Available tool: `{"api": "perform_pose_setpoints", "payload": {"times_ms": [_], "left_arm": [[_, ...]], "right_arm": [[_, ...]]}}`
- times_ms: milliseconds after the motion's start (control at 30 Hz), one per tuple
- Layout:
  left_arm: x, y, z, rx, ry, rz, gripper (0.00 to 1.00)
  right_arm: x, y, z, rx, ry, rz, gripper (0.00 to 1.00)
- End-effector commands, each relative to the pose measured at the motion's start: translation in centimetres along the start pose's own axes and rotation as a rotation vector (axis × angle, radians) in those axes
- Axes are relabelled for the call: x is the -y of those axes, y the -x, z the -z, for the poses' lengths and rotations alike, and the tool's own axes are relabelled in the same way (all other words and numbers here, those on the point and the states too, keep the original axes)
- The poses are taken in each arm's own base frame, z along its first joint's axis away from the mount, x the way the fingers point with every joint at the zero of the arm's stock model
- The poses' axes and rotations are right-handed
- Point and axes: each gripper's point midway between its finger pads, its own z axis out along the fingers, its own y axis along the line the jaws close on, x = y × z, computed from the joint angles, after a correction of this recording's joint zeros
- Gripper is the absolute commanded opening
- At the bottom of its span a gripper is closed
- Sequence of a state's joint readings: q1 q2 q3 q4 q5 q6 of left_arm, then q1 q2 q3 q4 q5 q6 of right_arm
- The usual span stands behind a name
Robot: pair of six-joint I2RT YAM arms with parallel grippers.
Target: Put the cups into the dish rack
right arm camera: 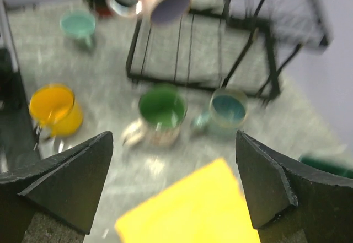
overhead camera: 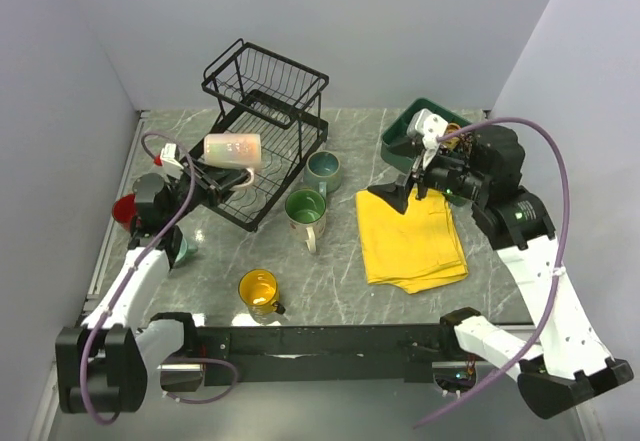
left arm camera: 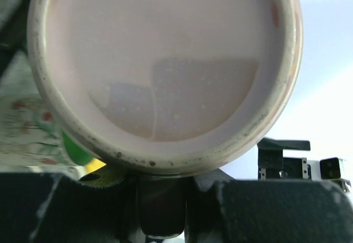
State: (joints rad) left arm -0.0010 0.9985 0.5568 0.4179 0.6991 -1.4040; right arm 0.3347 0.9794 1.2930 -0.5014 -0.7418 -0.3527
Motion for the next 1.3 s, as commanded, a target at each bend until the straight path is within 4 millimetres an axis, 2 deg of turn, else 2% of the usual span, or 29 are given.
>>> {"api": "perform_pose_setpoints", "payload": {"times_ms": [0, 33, 100, 133, 200, 233, 267, 300, 467, 733, 967, 1267], "left_arm": [[2.2, 2.3, -0.2, 0.042, -0.083, -0.191, 0.01], [1.2, 3.1, -0.6, 0.052, -0.054, -0.182, 0.01], [-0.1, 3.8, -1.0, 0.061, -0.011, -0.197, 0.01], [-0.7, 4.6, -1.5, 0.072, 0.011, -0.202, 0.01], [-1.7, 5.5, -2.1, 0.082, 0.051, -0.233, 0.01], [-2.3, 6.2, -2.7, 0.081, 0.078, -0.232, 0.01], [-2.8, 6.7, -3.0, 0.087, 0.103, -0.265, 0.01], [-3.1, 7.2, -3.3, 0.092, 0.121, -0.277, 0.01], [-4.7, 10.5, -5.2, 0.122, 0.225, -0.352, 0.01], [-7.4, 15.1, -8.2, 0.167, 0.329, -0.413, 0.01], [-8.7, 18.4, -9.5, 0.189, 0.429, -0.556, 0.01], [-11.7, 20.1, -11.6, 0.142, 0.530, -0.668, 0.01]], "right_arm": [[-1.4, -6.5, 1.1, -0.209, 0.115, -0.144, 0.97], [-1.9, -7.8, 1.2, -0.244, 0.141, -0.177, 0.97], [-1.4, -9.6, 1.1, -0.259, 0.139, -0.220, 0.99], [-1.7, -10.9, 1.0, -0.261, 0.158, -0.239, 1.00], [-0.9, -12.3, 0.9, -0.241, 0.109, -0.295, 1.00], [-0.4, -13.9, 0.3, -0.222, 0.084, -0.291, 1.00], [-0.1, -14.2, 0.3, -0.198, 0.061, -0.286, 1.00], [0.9, -14.9, 0.8, -0.188, 0.016, -0.306, 1.00], [2.5, -18.4, 2.5, -0.166, -0.050, -0.372, 1.00], [1.7, -17.9, 3.4, -0.114, -0.033, -0.376, 1.00], [2.1, -18.0, 3.8, -0.111, -0.056, -0.378, 1.00], [2.4, -18.3, 3.9, -0.112, -0.062, -0.394, 1.00]]}}
